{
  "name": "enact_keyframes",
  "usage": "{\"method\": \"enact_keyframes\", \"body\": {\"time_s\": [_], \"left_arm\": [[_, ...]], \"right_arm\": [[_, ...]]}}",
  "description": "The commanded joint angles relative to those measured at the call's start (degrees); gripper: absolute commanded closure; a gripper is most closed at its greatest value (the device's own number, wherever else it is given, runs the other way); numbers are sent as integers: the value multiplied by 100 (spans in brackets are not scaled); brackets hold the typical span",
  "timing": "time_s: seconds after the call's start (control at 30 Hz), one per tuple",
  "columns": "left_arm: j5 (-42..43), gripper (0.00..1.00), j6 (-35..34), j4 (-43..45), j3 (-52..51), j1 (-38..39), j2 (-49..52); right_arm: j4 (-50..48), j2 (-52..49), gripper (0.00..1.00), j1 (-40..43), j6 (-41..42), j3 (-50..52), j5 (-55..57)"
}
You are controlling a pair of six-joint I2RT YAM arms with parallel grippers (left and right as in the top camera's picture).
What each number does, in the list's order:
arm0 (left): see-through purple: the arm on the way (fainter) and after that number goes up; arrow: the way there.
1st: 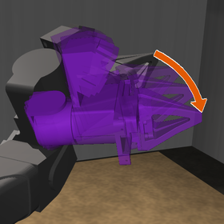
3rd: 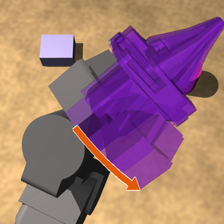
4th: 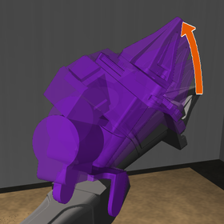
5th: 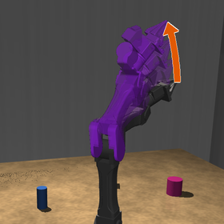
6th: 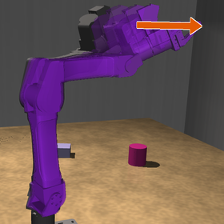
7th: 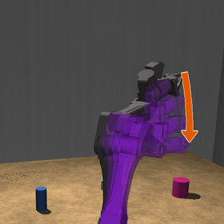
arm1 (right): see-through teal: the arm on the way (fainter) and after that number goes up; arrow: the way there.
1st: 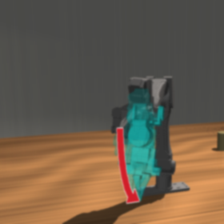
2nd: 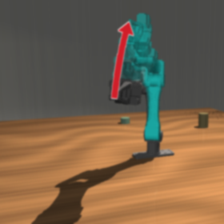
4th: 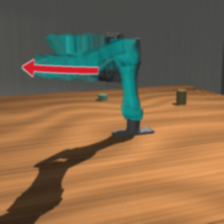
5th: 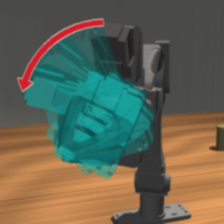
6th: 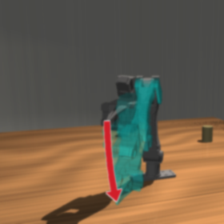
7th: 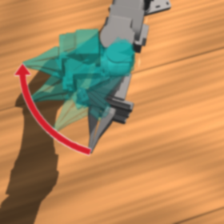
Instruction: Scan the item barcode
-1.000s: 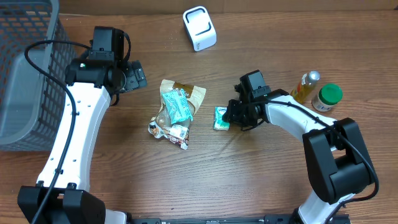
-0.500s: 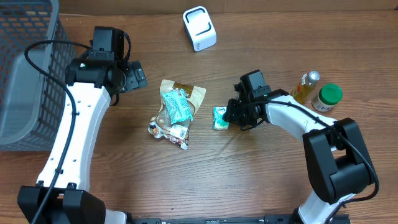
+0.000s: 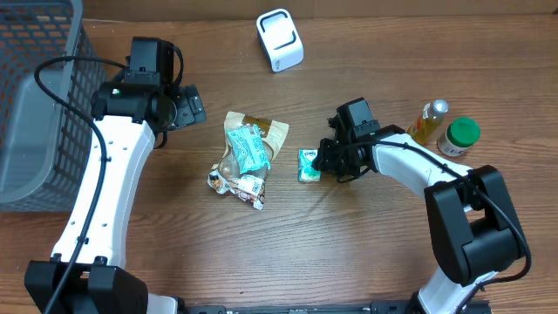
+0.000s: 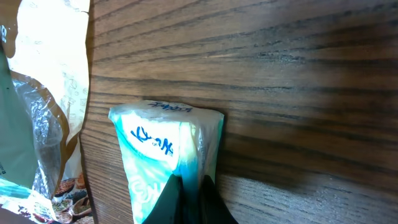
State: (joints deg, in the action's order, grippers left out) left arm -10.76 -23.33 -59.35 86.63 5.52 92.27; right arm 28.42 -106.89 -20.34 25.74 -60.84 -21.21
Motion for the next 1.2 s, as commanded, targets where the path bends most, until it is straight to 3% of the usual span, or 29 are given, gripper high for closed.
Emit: {"method": "enact_keyframes", "body": {"time_s": [0.0,0.73,0.83,0.97,1.17], "left_arm": [[-15,0,151,0,59,17,-7],[-15,1,151,0,59,17,-7],[-15,1,151,0,59,17,-7],[-15,0,151,0,59,17,-7],[-15,0,151,0,59,17,-7]], "right_arm": [[-44,24,96,-35,-7,79,72],[-52,24,96,-35,-4,79,50],[-63,24,90,-35,-4,79,52],[-144,24,90,-33,-4,76,52],[-227,24,69,-33,-4,79,-138]]}}
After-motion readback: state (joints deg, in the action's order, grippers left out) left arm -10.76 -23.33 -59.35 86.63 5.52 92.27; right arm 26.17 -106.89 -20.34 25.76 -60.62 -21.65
